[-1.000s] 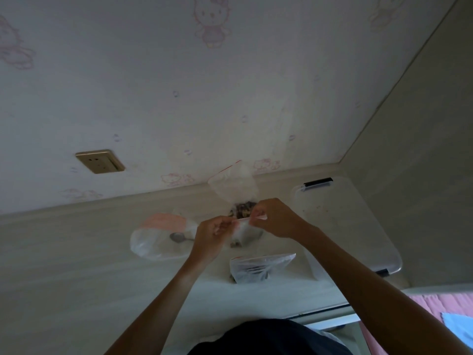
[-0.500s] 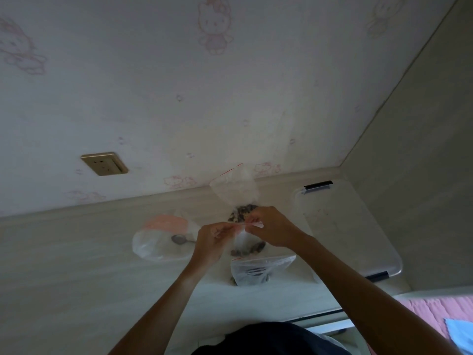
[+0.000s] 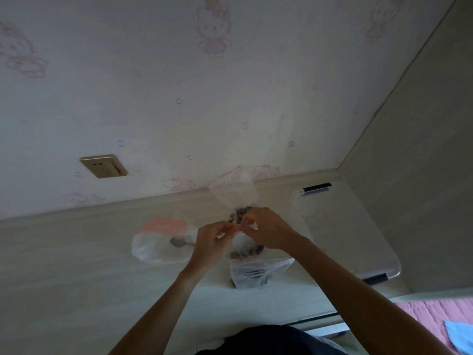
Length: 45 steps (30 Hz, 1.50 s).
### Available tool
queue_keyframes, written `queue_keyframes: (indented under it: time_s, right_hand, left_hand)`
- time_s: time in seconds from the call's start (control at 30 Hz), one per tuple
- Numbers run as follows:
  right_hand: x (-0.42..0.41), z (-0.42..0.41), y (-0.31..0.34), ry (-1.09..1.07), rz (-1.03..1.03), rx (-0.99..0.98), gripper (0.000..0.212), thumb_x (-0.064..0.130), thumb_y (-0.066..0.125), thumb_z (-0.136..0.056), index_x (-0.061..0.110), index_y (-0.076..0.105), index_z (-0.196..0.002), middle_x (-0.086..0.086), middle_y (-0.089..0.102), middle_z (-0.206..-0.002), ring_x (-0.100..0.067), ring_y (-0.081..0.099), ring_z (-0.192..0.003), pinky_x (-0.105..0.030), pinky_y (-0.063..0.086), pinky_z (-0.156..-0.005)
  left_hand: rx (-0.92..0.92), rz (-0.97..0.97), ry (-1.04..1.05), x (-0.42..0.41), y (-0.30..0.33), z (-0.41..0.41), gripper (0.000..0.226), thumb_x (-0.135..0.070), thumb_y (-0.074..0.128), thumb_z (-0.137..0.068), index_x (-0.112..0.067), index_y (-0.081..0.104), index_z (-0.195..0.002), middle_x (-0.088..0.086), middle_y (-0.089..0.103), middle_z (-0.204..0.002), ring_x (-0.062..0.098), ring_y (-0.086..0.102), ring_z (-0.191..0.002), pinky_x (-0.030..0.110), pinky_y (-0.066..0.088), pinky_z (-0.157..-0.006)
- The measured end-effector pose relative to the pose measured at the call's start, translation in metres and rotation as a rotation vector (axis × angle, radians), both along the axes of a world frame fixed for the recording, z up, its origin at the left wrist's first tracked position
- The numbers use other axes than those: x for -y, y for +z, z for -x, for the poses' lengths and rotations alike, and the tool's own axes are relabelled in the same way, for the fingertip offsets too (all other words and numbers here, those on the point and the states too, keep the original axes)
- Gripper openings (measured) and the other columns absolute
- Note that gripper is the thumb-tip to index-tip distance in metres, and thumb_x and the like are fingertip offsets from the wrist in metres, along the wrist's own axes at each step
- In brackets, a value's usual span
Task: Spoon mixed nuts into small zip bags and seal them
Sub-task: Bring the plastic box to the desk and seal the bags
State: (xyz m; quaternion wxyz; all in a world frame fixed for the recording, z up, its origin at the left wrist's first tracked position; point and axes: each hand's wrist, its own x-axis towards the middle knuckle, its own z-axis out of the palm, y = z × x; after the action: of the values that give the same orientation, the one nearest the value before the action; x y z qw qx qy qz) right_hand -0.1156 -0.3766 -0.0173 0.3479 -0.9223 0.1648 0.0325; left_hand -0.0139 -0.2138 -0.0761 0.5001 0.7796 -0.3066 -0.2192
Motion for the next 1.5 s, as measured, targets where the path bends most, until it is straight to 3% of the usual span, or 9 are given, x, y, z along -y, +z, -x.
queue_keyframes:
  time_s: [0.2,0.4,0.5,0.8,0.87,1.0,1.13,1.3,1.5]
  right_hand:
    - [-0.004,0.001,0.002,0.046,0.116,0.048,0.018,0.021,0.061,-0.098,0.011,0.075,-0.102,-0.005,0.074,-0.099,-0.018,0.066,-0.088,-0.021,0.039,-0.076]
    - [-0.006,0.002,0.0,0.092,0.218,0.074,0.021,0.021,0.055,-0.1,0.008,0.071,-0.1,-0.006,0.072,-0.098,-0.023,0.065,-0.088,-0.029,0.046,-0.086]
    - [-0.002,0.006,-0.004,0.099,0.213,0.072,0.02,0.024,0.056,-0.102,0.01,0.071,-0.1,-0.004,0.07,-0.101,-0.019,0.063,-0.09,-0.022,0.04,-0.079]
    - [0.009,0.014,-0.009,0.089,0.235,0.045,0.018,0.022,0.053,-0.103,0.012,0.067,-0.098,-0.003,0.068,-0.099,-0.018,0.061,-0.088,-0.033,0.046,-0.087]
    - [0.009,0.013,-0.009,0.09,0.219,0.059,0.021,0.023,0.053,-0.104,0.011,0.069,-0.099,-0.003,0.068,-0.099,-0.018,0.061,-0.087,-0.031,0.044,-0.084]
    - [0.006,0.01,-0.009,0.128,0.183,0.061,0.026,0.028,0.053,-0.106,0.009,0.071,-0.102,-0.006,0.069,-0.1,-0.015,0.059,-0.085,-0.027,0.042,-0.078]
    - [0.015,0.015,-0.01,0.13,0.197,0.012,0.026,0.031,0.052,-0.106,0.012,0.07,-0.106,-0.003,0.068,-0.105,-0.017,0.062,-0.092,-0.033,0.049,-0.089]
    - [0.018,0.021,-0.014,0.118,0.229,0.036,0.018,0.024,0.056,-0.103,0.013,0.07,-0.097,0.0,0.067,-0.097,-0.015,0.06,-0.085,-0.033,0.047,-0.09]
    - [0.016,0.019,-0.013,0.142,0.216,0.06,0.022,0.024,0.056,-0.103,0.012,0.075,-0.1,-0.004,0.073,-0.097,-0.021,0.066,-0.083,-0.038,0.051,-0.086]
  left_hand:
    - [0.032,-0.004,-0.026,-0.001,0.002,0.001,0.01,-0.026,0.075,-0.094,-0.02,0.083,-0.095,-0.014,0.079,-0.09,-0.001,0.073,-0.088,0.016,0.055,-0.082]
    - [0.01,0.002,-0.029,-0.001,0.003,0.002,0.007,-0.027,0.075,-0.094,-0.025,0.081,-0.09,-0.015,0.079,-0.088,-0.001,0.072,-0.087,0.017,0.052,-0.082]
    - [0.001,0.002,-0.051,-0.003,0.002,0.001,0.005,-0.027,0.075,-0.095,-0.027,0.079,-0.092,-0.015,0.079,-0.089,-0.001,0.072,-0.088,0.016,0.052,-0.08]
    - [0.004,0.013,-0.065,0.001,0.001,-0.001,0.017,-0.02,0.074,-0.096,-0.035,0.072,-0.088,-0.016,0.076,-0.087,-0.002,0.07,-0.085,0.011,0.05,-0.077]
    - [0.0,0.023,-0.088,0.004,0.003,-0.002,0.014,-0.019,0.077,-0.094,-0.033,0.073,-0.091,-0.014,0.076,-0.091,-0.002,0.07,-0.087,0.01,0.049,-0.079]
    - [0.031,-0.013,-0.134,0.009,0.003,-0.008,0.005,-0.023,0.079,-0.091,-0.029,0.079,-0.093,-0.013,0.078,-0.09,0.001,0.072,-0.087,0.016,0.052,-0.079]
    - [0.03,-0.023,-0.111,0.01,0.001,-0.009,0.003,-0.023,0.079,-0.092,-0.025,0.081,-0.09,-0.01,0.079,-0.087,0.002,0.073,-0.085,0.02,0.052,-0.079]
    - [0.049,-0.018,-0.13,0.011,-0.002,-0.011,0.011,-0.023,0.077,-0.093,-0.031,0.074,-0.086,-0.01,0.077,-0.085,0.004,0.071,-0.081,0.028,0.053,-0.079]
    - [0.085,-0.06,-0.204,0.019,0.002,-0.009,0.013,-0.031,0.084,-0.086,-0.038,0.078,-0.095,-0.027,0.074,-0.089,-0.009,0.069,-0.089,0.01,0.047,-0.081]
